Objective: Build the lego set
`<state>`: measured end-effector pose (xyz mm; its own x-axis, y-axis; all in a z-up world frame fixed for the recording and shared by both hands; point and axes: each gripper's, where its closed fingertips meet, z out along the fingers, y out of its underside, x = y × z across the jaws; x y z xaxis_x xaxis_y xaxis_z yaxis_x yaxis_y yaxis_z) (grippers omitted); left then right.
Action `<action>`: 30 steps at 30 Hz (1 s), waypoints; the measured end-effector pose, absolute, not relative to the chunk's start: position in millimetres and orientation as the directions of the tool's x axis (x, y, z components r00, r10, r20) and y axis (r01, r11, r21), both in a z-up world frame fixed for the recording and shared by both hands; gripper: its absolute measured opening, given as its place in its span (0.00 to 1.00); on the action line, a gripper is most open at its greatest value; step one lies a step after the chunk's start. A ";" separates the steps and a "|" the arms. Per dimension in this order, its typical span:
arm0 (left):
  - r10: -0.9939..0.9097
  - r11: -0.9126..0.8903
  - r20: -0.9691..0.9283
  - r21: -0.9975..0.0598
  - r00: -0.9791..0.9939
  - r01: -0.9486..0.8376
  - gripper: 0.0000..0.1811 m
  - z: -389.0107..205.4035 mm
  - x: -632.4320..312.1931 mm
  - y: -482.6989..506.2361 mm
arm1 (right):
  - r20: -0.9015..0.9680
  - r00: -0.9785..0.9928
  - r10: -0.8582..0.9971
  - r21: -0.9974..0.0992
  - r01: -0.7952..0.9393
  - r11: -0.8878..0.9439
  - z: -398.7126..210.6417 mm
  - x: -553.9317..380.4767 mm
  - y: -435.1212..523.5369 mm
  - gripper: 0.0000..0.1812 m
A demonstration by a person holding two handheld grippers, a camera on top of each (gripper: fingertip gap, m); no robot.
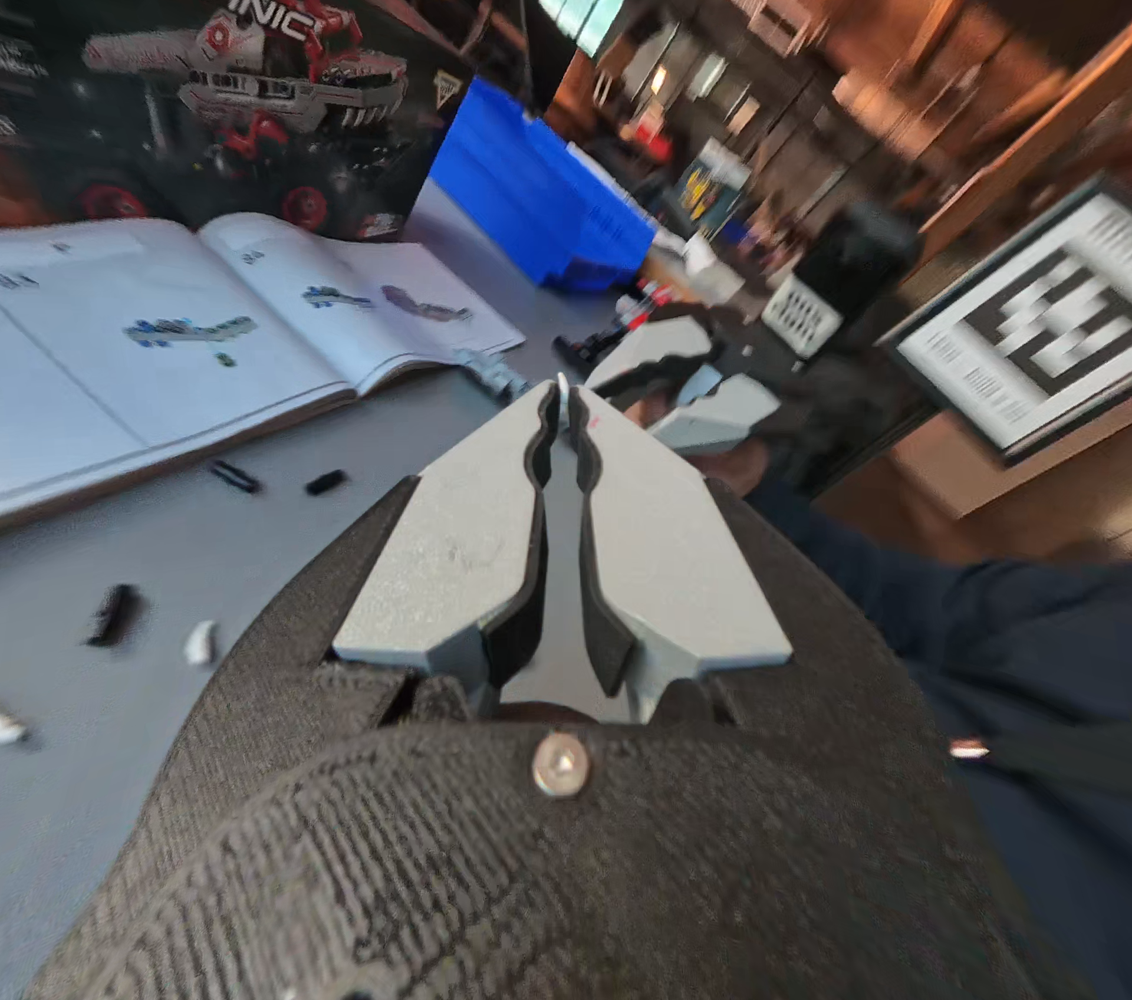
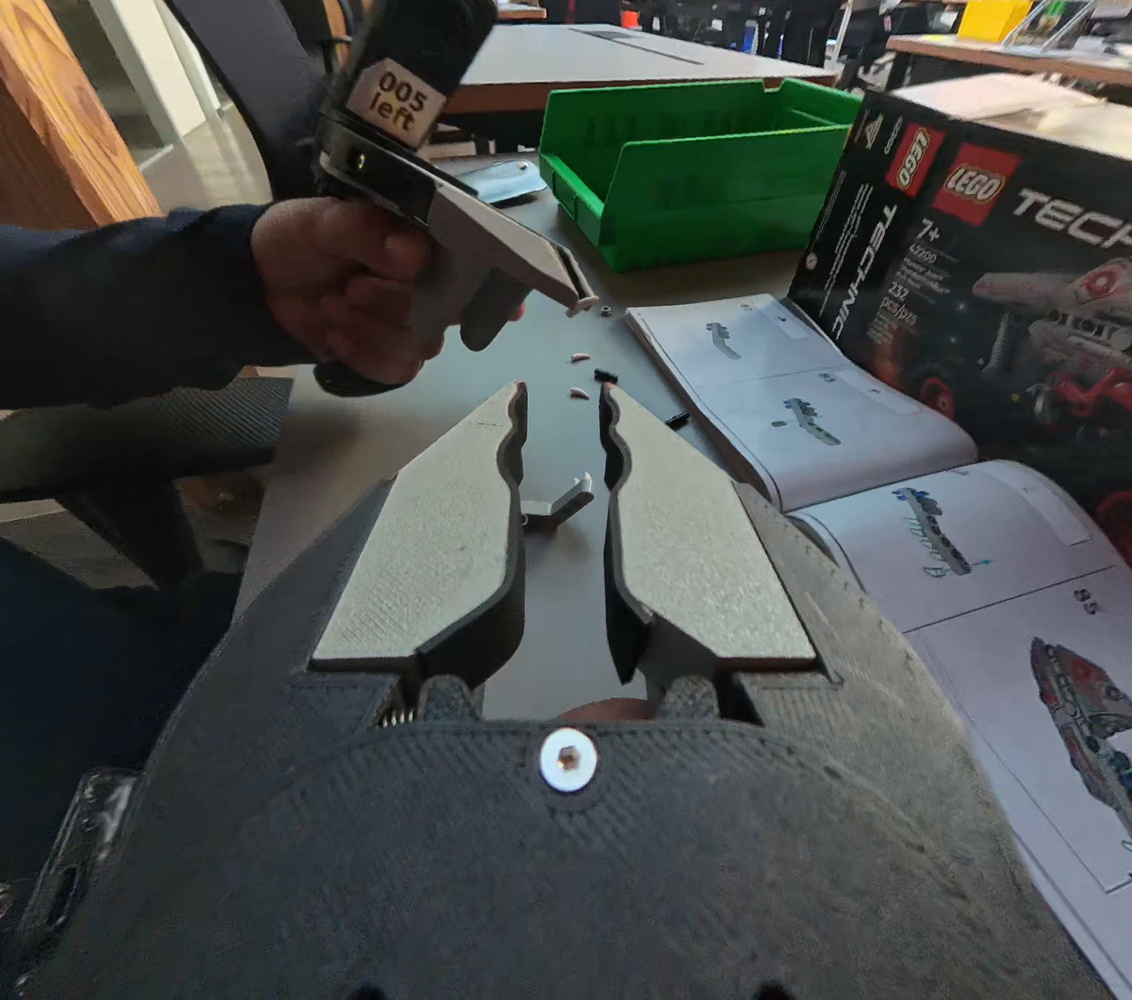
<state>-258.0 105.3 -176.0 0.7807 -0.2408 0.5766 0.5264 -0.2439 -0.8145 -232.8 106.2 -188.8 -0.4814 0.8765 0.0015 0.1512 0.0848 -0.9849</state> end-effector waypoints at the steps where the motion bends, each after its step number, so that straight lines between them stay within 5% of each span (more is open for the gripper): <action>1: -0.257 -0.219 0.654 -0.757 0.712 0.616 0.00 -170.8 -256.5 106.2 | 0.044 -0.468 0.883 -0.986 0.124 0.115 -186.1 -232.4 105.0 0.12; 9: -0.307 -0.214 0.887 -0.419 0.346 0.883 0.00 -165.2 -236.4 114.8 | 0.360 -0.247 0.900 -0.930 -0.020 0.367 -168.0 -232.0 110.7 0.11; 30: -0.282 -0.100 0.944 -0.205 0.170 0.974 0.00 -169.4 -230.2 131.0 | 0.453 -0.145 0.880 -0.886 0.034 0.462 -172.7 -235.0 122.5 0.02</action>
